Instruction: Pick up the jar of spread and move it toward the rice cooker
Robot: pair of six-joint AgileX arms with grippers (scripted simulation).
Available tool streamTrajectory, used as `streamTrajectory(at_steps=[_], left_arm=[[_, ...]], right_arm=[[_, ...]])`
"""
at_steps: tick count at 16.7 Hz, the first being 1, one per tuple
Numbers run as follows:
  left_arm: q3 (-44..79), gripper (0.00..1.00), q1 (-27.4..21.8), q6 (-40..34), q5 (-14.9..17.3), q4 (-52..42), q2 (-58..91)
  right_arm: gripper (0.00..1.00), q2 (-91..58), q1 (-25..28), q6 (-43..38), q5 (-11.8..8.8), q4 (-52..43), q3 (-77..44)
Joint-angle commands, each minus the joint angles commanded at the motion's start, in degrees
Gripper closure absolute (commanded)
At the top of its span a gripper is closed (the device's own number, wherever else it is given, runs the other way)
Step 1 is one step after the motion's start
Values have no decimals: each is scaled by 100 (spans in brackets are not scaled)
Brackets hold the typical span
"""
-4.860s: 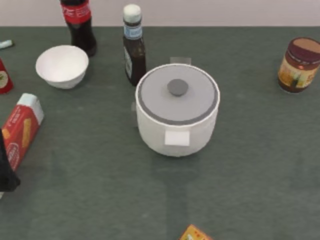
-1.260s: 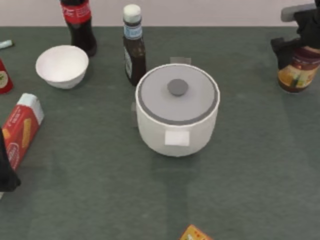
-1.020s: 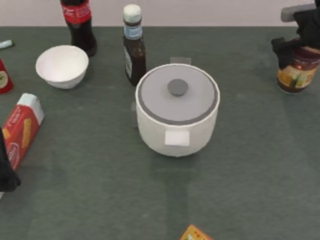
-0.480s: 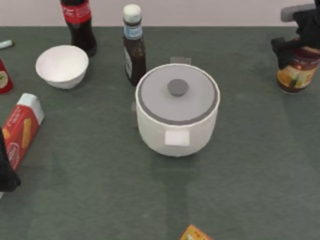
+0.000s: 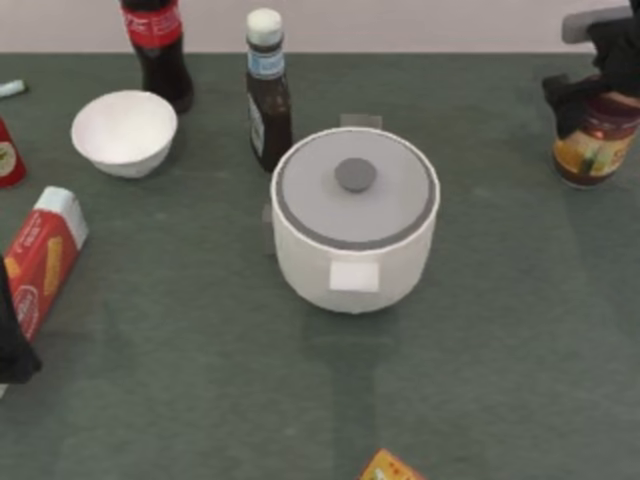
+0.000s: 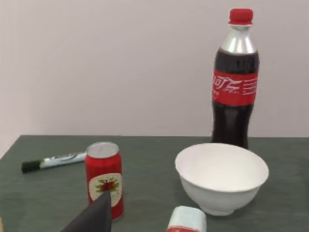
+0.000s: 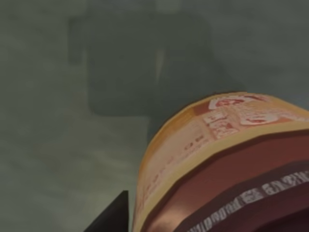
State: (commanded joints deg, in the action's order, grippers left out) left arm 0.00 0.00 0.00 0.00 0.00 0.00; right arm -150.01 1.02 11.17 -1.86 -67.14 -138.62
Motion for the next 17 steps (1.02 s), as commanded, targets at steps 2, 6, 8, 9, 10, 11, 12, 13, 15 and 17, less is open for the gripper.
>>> streamTrajectory(at_steps=[2, 6, 8, 9, 10, 11, 12, 13, 15, 17], left_arm=[[0, 0, 0, 0, 0, 0, 0], [0, 0, 0, 0, 0, 0, 0], [0, 0, 0, 0, 0, 0, 0], [0, 0, 0, 0, 0, 0, 0], [0, 0, 0, 0, 0, 0, 0], [0, 0, 0, 0, 0, 0, 0], [0, 0, 0, 0, 0, 0, 0], [0, 0, 0, 0, 0, 0, 0], [0, 0, 0, 0, 0, 0, 0], [0, 0, 0, 0, 0, 0, 0]], right_arm=[[100, 330, 21, 2, -13, 14, 331], [100, 1518, 49, -28, -26, 14, 1536], [100, 2176, 67, -38, -25, 12, 2198], [100, 2463, 77, -41, -24, 12, 2486], [100, 2698, 87, -42, -23, 13, 2720], [100, 2871, 95, -42, -22, 13, 2893], [100, 2982, 102, -41, -23, 14, 3004], [100, 3031, 106, -40, -23, 14, 3053], [100, 3034, 106, -40, -23, 14, 3056], [100, 3016, 71, -50, -25, 13, 3035]])
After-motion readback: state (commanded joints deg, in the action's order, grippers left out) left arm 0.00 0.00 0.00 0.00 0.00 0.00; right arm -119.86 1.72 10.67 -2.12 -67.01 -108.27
